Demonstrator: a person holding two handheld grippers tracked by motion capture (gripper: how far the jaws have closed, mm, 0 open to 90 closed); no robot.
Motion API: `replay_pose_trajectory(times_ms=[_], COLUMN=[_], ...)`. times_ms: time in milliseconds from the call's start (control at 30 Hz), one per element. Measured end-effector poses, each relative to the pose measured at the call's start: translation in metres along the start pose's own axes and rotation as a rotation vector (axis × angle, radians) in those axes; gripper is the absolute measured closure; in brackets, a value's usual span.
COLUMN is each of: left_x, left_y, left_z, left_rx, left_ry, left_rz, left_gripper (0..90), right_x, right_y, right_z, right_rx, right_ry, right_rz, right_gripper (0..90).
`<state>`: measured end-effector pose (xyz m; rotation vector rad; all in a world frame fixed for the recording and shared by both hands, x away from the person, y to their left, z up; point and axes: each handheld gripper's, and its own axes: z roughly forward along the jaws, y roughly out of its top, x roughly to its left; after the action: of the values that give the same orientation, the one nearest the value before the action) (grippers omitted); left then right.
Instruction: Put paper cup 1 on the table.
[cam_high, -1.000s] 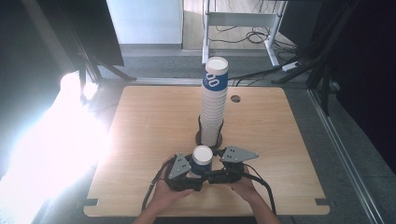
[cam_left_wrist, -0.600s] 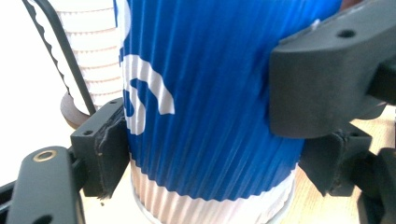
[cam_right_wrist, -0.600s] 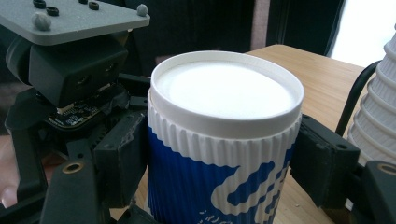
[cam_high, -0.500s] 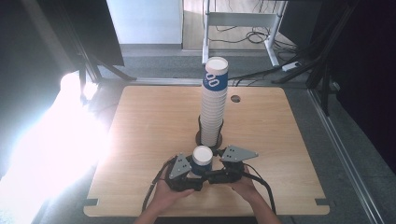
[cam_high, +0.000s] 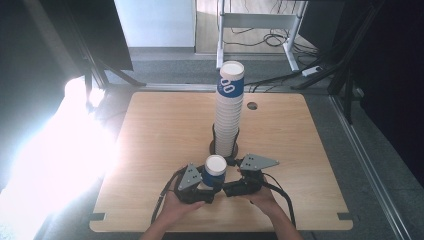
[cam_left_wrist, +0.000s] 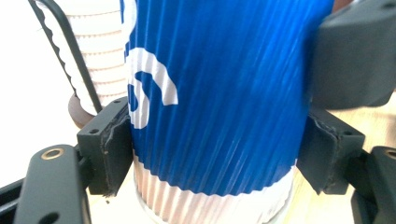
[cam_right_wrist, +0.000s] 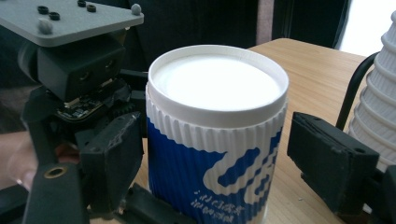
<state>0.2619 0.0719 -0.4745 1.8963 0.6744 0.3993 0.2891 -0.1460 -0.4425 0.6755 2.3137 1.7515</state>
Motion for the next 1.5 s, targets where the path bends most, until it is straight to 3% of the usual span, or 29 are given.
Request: replay_pose_trajectory(times_ms=[267,600,967,1267,1500], left_x=[0.01,0.019,0.023,0.019,0.014], left_y=[0.003,0.014,0.016,0.017,0.019], left_z=[-0.005,-0.015,-0.011,-0.003,0.004], left_rx=[0.042,0.1,0.176,0.241,0.278], left_ry=[0.023,0.015,0.005,0.003,-0.014], left_rz=[0.043,0.095,0.146,0.218,0.254], left_gripper=[21.2,21.2,21.8,21.8,21.7], right_x=[-0.005,-0.011,-0.016,-0.019,-0.023], right_y=[0.004,0.007,0.006,0.009,0.013], right_z=[-0.013,-0.022,-0.034,-0.037,-0.027], right_rx=[-0.023,-0.028,-0.019,0.059,0.132], right_ry=[-0.028,-0.05,-0.052,-0.043,-0.021], right_rz=[0.007,0.008,0.013,-0.019,-0.027], right_gripper=[17.5,18.3,18.3,18.0,15.8])
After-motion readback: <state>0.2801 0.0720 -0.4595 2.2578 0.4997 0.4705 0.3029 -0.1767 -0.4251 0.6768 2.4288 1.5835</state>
